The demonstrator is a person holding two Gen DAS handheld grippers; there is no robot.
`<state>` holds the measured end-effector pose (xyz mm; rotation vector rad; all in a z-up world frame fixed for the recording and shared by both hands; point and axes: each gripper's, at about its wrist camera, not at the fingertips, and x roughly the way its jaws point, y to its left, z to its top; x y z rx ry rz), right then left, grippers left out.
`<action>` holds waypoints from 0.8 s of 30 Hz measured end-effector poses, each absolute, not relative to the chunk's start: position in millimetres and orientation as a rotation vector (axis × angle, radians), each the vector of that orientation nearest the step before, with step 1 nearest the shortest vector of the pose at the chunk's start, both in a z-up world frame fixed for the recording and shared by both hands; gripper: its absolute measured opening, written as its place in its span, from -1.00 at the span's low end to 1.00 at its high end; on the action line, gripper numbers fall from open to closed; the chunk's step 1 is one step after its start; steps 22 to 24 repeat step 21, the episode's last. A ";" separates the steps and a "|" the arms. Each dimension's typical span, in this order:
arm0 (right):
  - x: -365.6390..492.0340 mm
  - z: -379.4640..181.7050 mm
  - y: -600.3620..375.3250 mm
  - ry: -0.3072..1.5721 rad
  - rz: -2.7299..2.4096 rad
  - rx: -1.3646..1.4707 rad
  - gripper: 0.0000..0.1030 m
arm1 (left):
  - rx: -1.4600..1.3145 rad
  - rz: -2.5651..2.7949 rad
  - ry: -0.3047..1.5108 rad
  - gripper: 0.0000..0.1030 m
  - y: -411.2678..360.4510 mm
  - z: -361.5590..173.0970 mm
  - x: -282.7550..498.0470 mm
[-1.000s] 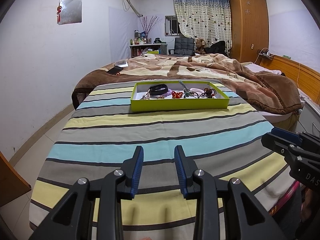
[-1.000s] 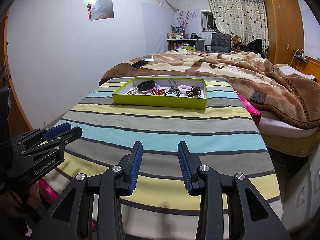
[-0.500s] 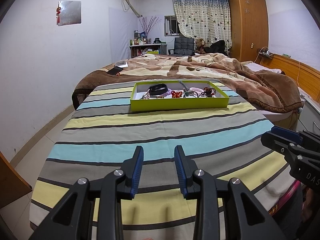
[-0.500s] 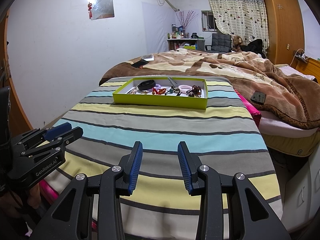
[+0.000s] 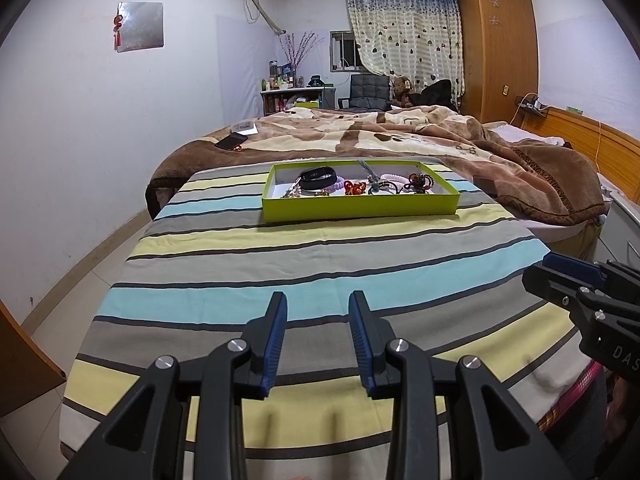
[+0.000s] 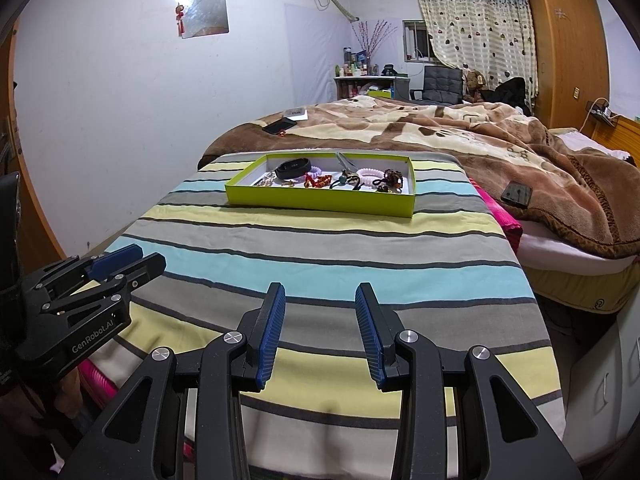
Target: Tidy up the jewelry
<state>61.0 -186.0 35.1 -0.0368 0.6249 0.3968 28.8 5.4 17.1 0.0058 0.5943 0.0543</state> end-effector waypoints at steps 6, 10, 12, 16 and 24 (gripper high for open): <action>60.6 34.7 -185.1 0.626 0.396 -0.038 -0.27 | 0.012 0.057 0.593 -0.35 3.4 17.2 28.6; 60.7 34.2 -184.7 0.625 0.397 -0.039 -0.27 | 0.010 0.061 0.593 -0.35 3.4 17.0 27.9; 60.3 33.4 -184.4 0.626 0.398 -0.039 -0.27 | 0.006 0.061 0.593 -0.35 3.7 16.7 27.6; 60.4 33.6 -184.2 0.625 0.397 -0.040 -0.27 | -0.002 0.054 0.594 -0.35 4.6 16.6 27.8; 60.3 33.7 -184.1 0.625 0.397 -0.039 -0.27 | -0.006 0.043 0.595 -0.35 3.6 16.8 28.4</action>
